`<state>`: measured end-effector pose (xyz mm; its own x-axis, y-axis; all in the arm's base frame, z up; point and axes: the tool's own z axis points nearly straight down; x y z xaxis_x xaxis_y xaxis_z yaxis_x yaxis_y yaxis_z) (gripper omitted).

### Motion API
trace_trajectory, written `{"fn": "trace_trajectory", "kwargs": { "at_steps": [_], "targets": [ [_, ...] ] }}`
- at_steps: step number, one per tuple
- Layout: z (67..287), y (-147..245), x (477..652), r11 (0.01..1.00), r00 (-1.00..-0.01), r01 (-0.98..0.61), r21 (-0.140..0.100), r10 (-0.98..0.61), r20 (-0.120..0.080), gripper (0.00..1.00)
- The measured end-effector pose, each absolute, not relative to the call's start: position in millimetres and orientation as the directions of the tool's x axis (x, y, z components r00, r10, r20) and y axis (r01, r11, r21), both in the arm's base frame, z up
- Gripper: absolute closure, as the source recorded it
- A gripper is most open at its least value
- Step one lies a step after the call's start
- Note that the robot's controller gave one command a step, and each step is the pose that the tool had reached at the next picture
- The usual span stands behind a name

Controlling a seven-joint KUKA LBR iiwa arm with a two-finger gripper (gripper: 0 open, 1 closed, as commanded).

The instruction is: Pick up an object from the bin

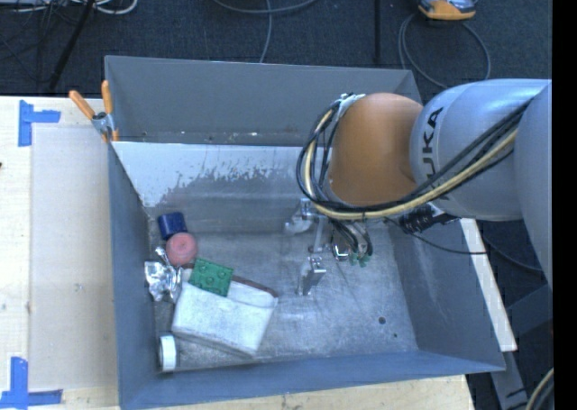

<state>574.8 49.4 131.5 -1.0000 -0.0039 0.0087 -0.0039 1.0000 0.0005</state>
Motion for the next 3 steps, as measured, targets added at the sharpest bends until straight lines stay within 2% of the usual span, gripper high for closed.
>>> {"fn": "trace_trajectory", "kwargs": {
  "at_steps": [1, 2, 3],
  "targets": [
    [104.4, 99.4, 559.6, 0.958, -0.958, -0.287, 0.002, -0.287, 0.004, 0.0],
    [74.7, 158.2, 495.1, 0.815, -0.815, -0.58, -0.008, -0.58, -0.015, 0.0],
    [76.0, 158.5, 496.5, 0.816, -0.816, -0.578, -0.008, -0.578, -0.018, 1.0]
  ]
}}
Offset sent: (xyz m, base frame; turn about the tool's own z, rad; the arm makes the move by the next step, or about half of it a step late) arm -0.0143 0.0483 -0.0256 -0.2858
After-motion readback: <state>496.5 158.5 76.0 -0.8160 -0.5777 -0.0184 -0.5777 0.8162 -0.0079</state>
